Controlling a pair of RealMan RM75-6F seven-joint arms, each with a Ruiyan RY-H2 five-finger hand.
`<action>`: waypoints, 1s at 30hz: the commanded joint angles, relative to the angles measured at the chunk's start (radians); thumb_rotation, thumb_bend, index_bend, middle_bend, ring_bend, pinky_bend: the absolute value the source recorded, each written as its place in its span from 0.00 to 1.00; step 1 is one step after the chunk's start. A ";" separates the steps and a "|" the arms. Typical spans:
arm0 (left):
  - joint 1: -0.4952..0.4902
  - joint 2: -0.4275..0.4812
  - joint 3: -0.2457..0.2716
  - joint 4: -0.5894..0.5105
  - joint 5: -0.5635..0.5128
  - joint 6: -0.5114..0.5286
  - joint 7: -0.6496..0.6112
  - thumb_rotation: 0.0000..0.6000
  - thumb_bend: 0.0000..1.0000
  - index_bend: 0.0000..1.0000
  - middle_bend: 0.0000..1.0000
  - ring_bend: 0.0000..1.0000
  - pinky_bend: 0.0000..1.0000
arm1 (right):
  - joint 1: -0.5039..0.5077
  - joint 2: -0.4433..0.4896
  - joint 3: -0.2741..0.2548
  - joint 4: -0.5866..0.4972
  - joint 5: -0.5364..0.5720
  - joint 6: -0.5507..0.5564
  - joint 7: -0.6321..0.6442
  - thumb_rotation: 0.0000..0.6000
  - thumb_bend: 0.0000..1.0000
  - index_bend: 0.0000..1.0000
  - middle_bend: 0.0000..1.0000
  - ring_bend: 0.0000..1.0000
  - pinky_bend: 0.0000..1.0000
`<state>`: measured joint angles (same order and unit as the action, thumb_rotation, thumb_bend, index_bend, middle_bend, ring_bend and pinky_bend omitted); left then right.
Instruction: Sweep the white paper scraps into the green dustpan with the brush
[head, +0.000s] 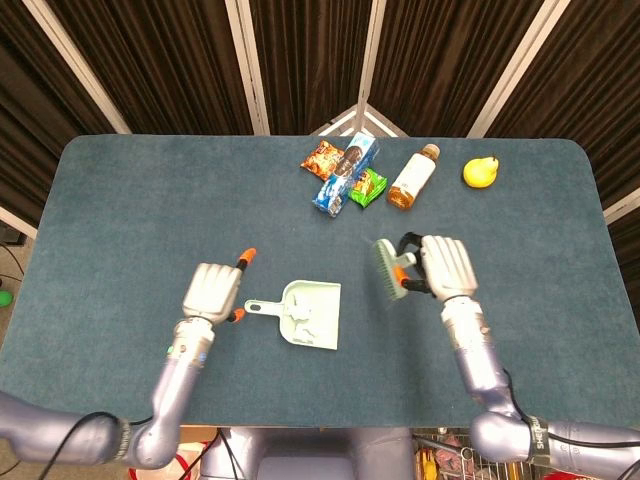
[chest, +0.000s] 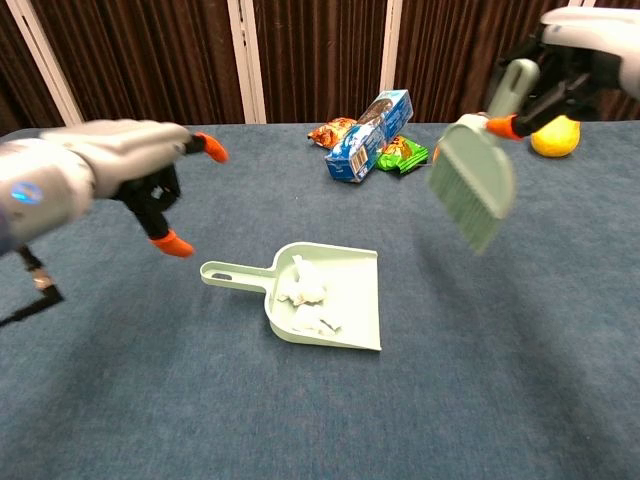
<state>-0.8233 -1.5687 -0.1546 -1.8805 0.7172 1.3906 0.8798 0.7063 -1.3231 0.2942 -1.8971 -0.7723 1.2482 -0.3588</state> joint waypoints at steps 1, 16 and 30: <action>0.080 0.117 0.067 -0.064 0.120 -0.006 -0.117 1.00 0.00 0.10 0.72 0.77 0.93 | -0.032 0.033 -0.032 0.076 -0.027 -0.007 0.007 1.00 0.52 0.82 0.93 0.98 0.89; 0.242 0.247 0.146 -0.030 0.370 0.013 -0.374 1.00 0.00 0.02 0.35 0.47 0.64 | -0.088 0.026 -0.059 0.276 -0.097 0.057 -0.053 1.00 0.53 0.64 0.81 0.82 0.70; 0.387 0.320 0.266 0.038 0.600 0.050 -0.505 1.00 0.00 0.00 0.00 0.00 0.00 | -0.193 0.146 -0.145 0.129 -0.186 0.029 -0.022 1.00 0.37 0.00 0.00 0.00 0.00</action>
<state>-0.4749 -1.2685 0.0704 -1.8700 1.2621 1.4214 0.3968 0.5510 -1.2099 0.1857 -1.7320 -0.9058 1.2681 -0.4057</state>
